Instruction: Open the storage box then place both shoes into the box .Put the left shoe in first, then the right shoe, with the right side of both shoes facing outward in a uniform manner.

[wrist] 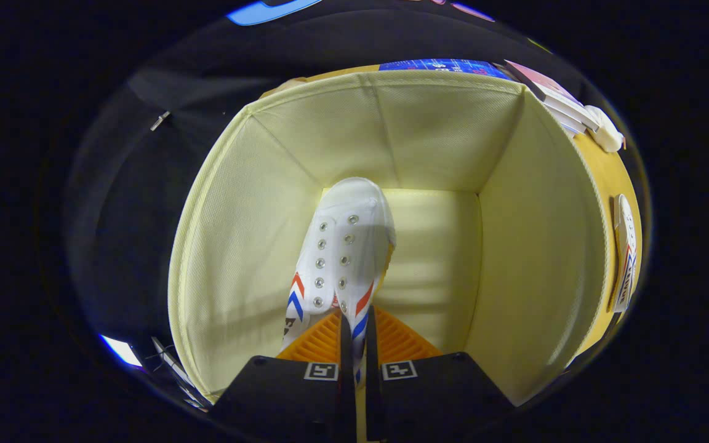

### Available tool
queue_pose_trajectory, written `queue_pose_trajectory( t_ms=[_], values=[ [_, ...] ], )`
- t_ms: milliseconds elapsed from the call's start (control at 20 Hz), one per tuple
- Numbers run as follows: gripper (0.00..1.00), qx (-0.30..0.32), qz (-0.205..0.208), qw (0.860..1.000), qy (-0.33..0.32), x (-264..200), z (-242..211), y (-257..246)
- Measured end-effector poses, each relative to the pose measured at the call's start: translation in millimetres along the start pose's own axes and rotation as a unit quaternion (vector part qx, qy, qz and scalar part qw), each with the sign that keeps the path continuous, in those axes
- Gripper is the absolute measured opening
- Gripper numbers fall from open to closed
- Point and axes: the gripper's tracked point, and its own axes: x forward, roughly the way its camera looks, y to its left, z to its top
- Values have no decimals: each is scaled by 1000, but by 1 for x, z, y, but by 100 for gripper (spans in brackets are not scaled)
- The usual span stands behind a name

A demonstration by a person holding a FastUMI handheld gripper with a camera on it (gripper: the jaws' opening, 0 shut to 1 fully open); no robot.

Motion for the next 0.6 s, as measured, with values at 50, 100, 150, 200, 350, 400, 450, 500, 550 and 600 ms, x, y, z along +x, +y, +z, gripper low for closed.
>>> queue_pose_trajectory(
  t_ms=[50, 100, 150, 200, 350, 400, 450, 500, 550, 600],
  values=[
    [23, -1, 18, 1000, 3, -3, 0, 6],
    [28, 0, 29, 1000, 1, -7, 2, 7],
    [49, 4, 45, 999, -10, -18, 6, 10],
    [64, 11, 61, 998, -22, -29, 12, 14],
    [87, 15, 93, 994, -61, -70, 27, 18],
    [90, 10, 100, 992, -75, -86, 31, 16],
    [96, -3, 95, 991, -92, -100, 35, 8],
    [99, -16, 88, 990, -110, -115, 41, -3],
    [99, -29, 82, 988, -126, -128, 44, -13],
    [99, -38, 75, 986, -141, -142, 47, -26]
  ],
)
